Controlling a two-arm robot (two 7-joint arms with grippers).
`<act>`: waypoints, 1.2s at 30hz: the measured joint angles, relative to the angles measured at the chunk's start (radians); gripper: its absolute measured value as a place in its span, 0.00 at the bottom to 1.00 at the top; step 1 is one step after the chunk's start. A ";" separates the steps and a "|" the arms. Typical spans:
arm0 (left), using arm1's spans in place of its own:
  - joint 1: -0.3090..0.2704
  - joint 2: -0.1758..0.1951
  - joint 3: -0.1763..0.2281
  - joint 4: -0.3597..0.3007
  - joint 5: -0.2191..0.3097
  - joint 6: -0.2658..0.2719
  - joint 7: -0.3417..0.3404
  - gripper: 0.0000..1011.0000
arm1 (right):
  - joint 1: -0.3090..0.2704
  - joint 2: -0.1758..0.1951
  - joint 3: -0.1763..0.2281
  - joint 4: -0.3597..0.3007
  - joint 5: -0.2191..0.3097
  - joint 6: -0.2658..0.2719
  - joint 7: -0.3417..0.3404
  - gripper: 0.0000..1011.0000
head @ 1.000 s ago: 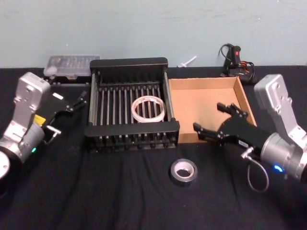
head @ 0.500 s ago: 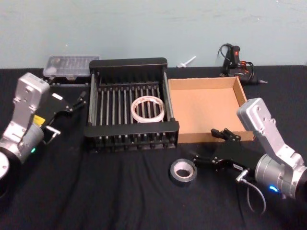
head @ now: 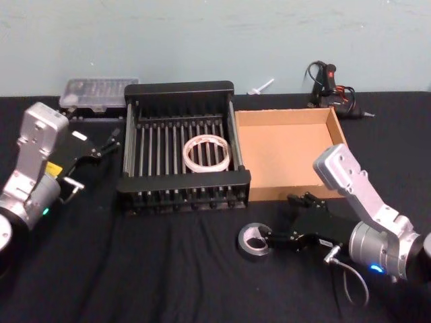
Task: Pick up the white tape and place it into the black box , Pick up the silver tape and place it into the brown box.
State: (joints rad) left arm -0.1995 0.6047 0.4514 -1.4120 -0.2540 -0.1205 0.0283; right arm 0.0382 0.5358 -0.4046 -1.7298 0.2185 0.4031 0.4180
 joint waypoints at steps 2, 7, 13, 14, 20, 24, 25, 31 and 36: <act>0.000 0.000 0.000 0.000 0.000 0.000 0.000 0.99 | 0.006 -0.001 -0.006 0.002 -0.001 0.009 0.005 0.99; 0.000 0.000 0.000 0.000 0.000 0.000 0.000 0.99 | 0.017 -0.004 -0.017 0.009 -0.007 0.021 0.011 0.99; 0.000 0.000 0.000 0.000 0.000 0.000 0.000 0.99 | 0.029 -0.013 -0.029 0.022 -0.012 0.029 0.015 0.99; 0.000 0.000 0.000 0.000 0.000 0.000 0.000 0.99 | 0.033 -0.016 -0.032 0.026 -0.014 0.030 0.015 0.99; 0.000 0.000 0.000 0.000 0.000 0.000 0.000 0.99 | 0.046 -0.026 -0.043 0.045 -0.019 0.032 0.017 0.99; 0.000 0.000 0.000 0.000 0.000 0.000 0.000 0.99 | 0.052 -0.031 -0.049 0.055 -0.023 0.032 0.019 0.99; 0.000 0.000 0.000 0.000 0.000 0.000 0.000 0.99 | 0.053 -0.032 -0.051 0.058 -0.025 0.032 0.020 0.99; 0.000 0.000 0.000 0.000 0.000 0.000 0.000 0.99 | 0.054 -0.036 -0.053 0.065 -0.031 0.034 0.019 0.99; 0.000 0.000 0.000 0.000 0.000 0.000 0.000 0.99 | 0.053 -0.039 -0.053 0.065 -0.036 0.036 0.013 0.99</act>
State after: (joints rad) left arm -0.1995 0.6047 0.4514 -1.4120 -0.2539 -0.1205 0.0282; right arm 0.0909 0.4970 -0.4580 -1.6644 0.1825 0.4386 0.4315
